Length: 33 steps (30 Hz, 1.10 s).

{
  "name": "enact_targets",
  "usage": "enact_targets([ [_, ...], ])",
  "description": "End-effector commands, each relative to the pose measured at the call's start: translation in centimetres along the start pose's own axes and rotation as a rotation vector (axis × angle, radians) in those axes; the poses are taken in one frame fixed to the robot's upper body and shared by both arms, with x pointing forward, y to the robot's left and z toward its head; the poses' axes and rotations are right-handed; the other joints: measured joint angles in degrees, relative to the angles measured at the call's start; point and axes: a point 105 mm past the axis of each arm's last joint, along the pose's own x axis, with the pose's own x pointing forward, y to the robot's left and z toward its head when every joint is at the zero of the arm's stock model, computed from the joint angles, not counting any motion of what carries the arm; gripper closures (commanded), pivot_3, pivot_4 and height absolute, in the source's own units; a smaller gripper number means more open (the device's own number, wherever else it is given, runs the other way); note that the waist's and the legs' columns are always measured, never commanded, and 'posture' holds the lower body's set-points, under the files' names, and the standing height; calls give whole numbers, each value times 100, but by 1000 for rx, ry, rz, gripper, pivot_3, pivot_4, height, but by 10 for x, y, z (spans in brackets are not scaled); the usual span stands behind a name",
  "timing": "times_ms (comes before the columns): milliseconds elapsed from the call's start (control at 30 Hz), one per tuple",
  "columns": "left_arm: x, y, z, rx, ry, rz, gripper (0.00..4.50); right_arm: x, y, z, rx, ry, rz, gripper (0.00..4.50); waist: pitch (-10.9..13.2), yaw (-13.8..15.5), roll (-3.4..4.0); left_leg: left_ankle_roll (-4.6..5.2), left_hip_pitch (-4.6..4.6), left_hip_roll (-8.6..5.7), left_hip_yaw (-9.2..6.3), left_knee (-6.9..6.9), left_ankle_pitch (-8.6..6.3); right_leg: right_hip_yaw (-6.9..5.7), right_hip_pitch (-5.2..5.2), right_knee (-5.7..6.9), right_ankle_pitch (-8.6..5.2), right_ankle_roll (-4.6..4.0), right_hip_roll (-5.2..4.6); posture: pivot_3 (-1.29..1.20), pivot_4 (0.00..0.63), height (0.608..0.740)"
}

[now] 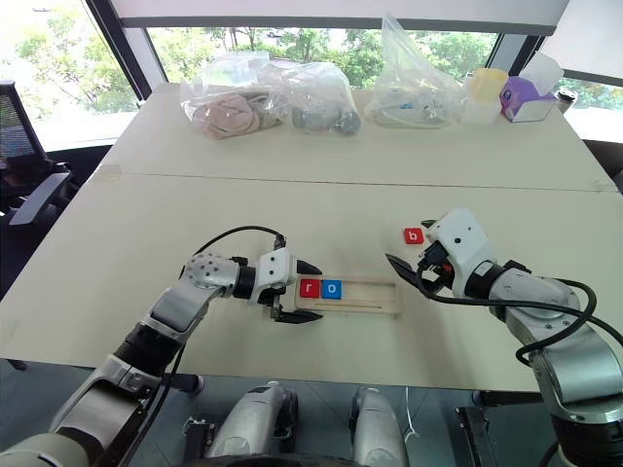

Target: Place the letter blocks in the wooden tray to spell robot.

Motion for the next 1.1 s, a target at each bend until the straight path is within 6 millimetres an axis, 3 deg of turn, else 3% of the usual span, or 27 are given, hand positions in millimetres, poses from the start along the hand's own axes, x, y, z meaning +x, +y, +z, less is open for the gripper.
enact_targets([
  [33,-2,3,20,20,-101,34,35,0,1,12,-27,-46,-1,0,1,-13,-2,0,-1,0,0,0,0,0,-1,0,0,0,0,0,150,740],
  [233,-14,5,43,34,-207,76,35,1,2,12,-21,-45,6,0,2,-127,-3,0,-2,4,-1,0,0,0,-9,13,0,1,3,0,150,740],
  [467,-43,0,63,45,-247,100,35,7,-3,5,58,-30,-33,0,3,-149,-4,0,1,20,-2,0,1,1,-14,22,0,1,20,0,150,740],
  [767,-108,-7,87,-82,-241,102,35,43,-18,-13,285,51,-222,0,8,-197,-2,-6,-2,34,-3,0,4,3,-35,49,0,-2,33,0,150,740],
  [933,-129,2,106,-99,-267,153,35,62,-22,-15,354,84,-277,0,10,-212,-6,-12,-2,29,-1,0,8,5,-35,54,0,-1,33,0,150,740],
  [1100,-130,5,115,-92,-277,188,35,75,-31,-29,386,151,-355,0,10,-298,-7,-19,-1,25,-3,-1,12,6,-32,61,-1,1,33,0,150,740],
])
